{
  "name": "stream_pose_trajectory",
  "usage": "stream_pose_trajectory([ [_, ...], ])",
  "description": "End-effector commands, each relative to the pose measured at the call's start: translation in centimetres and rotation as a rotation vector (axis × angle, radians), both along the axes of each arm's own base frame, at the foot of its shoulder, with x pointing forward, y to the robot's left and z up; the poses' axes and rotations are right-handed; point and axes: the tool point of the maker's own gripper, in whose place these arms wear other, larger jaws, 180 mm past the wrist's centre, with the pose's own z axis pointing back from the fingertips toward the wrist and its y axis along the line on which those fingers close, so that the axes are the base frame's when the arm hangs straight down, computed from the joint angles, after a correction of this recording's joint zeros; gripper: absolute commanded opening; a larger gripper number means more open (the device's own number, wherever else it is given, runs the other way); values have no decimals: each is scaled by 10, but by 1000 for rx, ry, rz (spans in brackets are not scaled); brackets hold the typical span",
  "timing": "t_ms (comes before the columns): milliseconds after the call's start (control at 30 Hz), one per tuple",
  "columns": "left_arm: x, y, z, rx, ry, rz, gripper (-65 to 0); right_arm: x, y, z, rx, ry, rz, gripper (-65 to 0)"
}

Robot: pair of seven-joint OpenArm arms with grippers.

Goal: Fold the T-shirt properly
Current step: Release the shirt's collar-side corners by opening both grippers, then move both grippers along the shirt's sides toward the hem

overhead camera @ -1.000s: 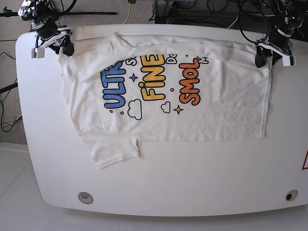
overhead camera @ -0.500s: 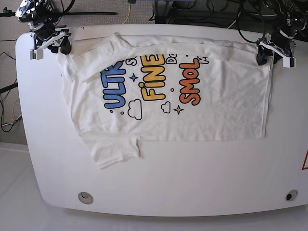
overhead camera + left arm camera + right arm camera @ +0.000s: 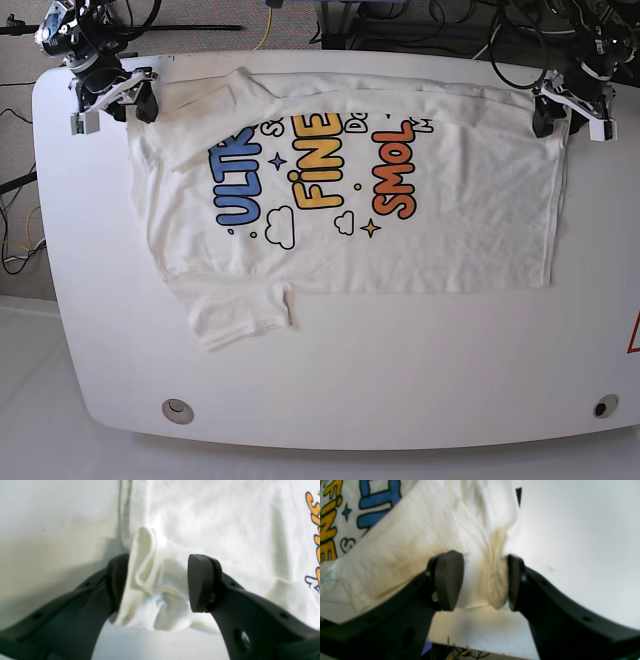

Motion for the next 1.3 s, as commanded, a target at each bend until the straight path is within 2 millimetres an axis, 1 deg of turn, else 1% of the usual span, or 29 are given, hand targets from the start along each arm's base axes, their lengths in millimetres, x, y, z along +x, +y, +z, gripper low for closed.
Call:
stream_pose_trajectory([
  [0,-20,7,-18,43,156,2,-306,8,-5,10,-14,-34,5,-338],
  [33,-13,7,-15,47,139,0,-308,8,-7,7,-15,-26,-4,-334],
  [233,3,6,-5,50,93,-9,-311,17,-7,8,-16,-33,-2,-330],
  [367,19,5,5,54,51,-10,-312,21,-7,8,-24,-33,5,-335],
  [433,34,9,18,83,17,-7,-311,22,-5,9,-28,-39,9,-341],
  [500,42,8,26,91,-8,-8,-311,23,-6,10,-34,-42,10,-343],
  [633,51,9,43,119,-49,-11,-313,26,-6,14,-48,-53,15,-345],
  [700,52,11,52,141,-67,-12,-313,29,-6,18,-55,-61,19,-345],
  [767,41,19,68,200,-76,3,-313,26,-6,24,-88,-48,43,-346],
  [900,33,24,81,255,-72,-6,-311,28,-6,36,-120,-56,60,-343],
  [967,28,26,84,274,-61,-12,-309,28,-5,39,-132,-55,69,-342],
  [1100,18,26,82,303,-14,-40,-309,29,-1,42,-157,-47,99,-344],
  [1267,14,27,81,307,1,-49,-309,33,0,45,-168,-53,110,-342],
])
